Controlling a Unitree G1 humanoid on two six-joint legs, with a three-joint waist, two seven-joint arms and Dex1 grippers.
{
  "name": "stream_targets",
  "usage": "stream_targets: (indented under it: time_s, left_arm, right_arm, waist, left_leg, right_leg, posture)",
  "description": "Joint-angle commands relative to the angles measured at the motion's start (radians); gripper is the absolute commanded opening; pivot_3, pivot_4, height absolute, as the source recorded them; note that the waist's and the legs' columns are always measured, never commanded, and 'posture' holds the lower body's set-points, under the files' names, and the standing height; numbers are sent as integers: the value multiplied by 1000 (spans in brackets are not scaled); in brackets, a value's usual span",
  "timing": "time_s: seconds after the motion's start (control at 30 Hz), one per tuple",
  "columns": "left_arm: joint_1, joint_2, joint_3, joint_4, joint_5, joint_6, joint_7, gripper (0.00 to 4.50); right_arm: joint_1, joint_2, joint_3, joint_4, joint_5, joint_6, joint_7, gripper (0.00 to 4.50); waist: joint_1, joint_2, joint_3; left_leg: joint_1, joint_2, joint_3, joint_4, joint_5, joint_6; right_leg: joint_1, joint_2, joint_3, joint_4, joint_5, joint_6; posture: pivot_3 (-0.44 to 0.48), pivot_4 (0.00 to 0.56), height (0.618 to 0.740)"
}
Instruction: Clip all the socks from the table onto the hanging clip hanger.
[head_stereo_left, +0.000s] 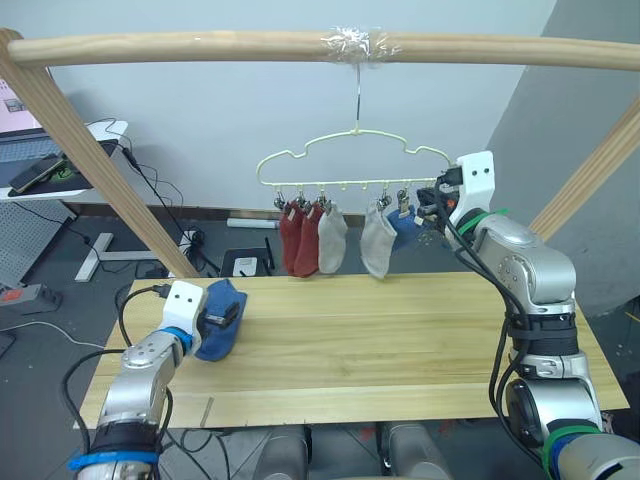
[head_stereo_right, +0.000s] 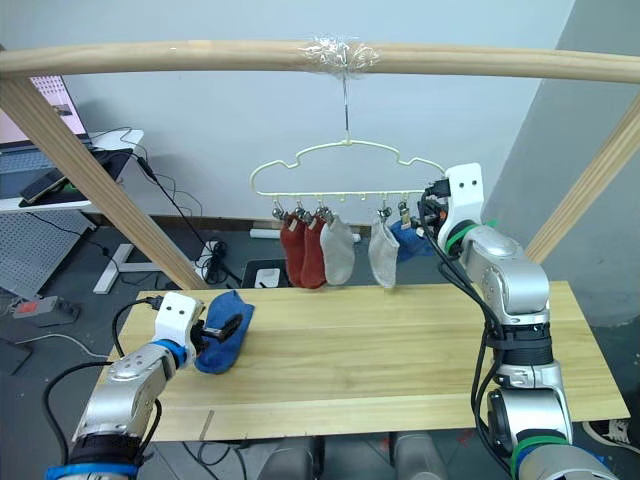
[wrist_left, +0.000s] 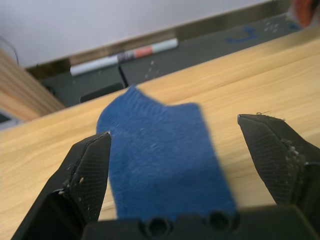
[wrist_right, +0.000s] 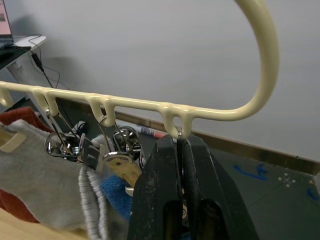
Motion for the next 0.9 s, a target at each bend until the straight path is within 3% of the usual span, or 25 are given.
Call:
stream_targets:
  time_s: [0.03, 0.2, 0.4, 0.5, 0.9]
  left_arm:
    - [-85, 14, -22, 158, 46, -84, -34, 4500]
    - [-210, 11, -35, 412, 93, -182, -33, 4500]
    - [-260, -2, -43, 561, 110, -155, -75, 4500]
    - [-244, -17, -56, 561, 112, -139, -114, 3995]
    - [-114, -51, -127, 411, 161, -237, -153, 599]
  right_arm:
    - [4, -5, -10, -49, 5, 28, -15, 5]
    - [15, -4, -8, -81, 1, 53, -24, 5]
    - [23, -3, -11, -109, 1, 75, -36, 5]
    - [25, -2, -13, -113, 1, 78, -38, 0]
    - [13, -4, -8, -101, 3, 75, -31, 0]
  waist:
    - [-1, 0, 0]
    - [-4, 0, 0]
    - [-8, 0, 0]
    - [-8, 0, 0]
    - [-8, 3, -2]
  left_leg:
    - [0, 0, 0, 0, 0, 0]
    - [0, 0, 0, 0, 0, 0]
    - [0, 0, 0, -1, 0, 0]
    - [0, 0, 0, 0, 0, 0]
    - [2, 0, 0, 0, 0, 0]
  right_leg:
    - [0, 0, 0, 0, 0, 0]
    - [0, 0, 0, 0, 0, 0]
    - [0, 0, 0, 0, 0, 0]
    - [0, 0, 0, 1, 0, 1]
    - [1, 0, 0, 1, 0, 1]
  posture:
    - [-59, 174, 740]
    - [-63, 173, 740]
    - [-89, 174, 740]
    - [-90, 172, 740]
    - [-86, 168, 740]
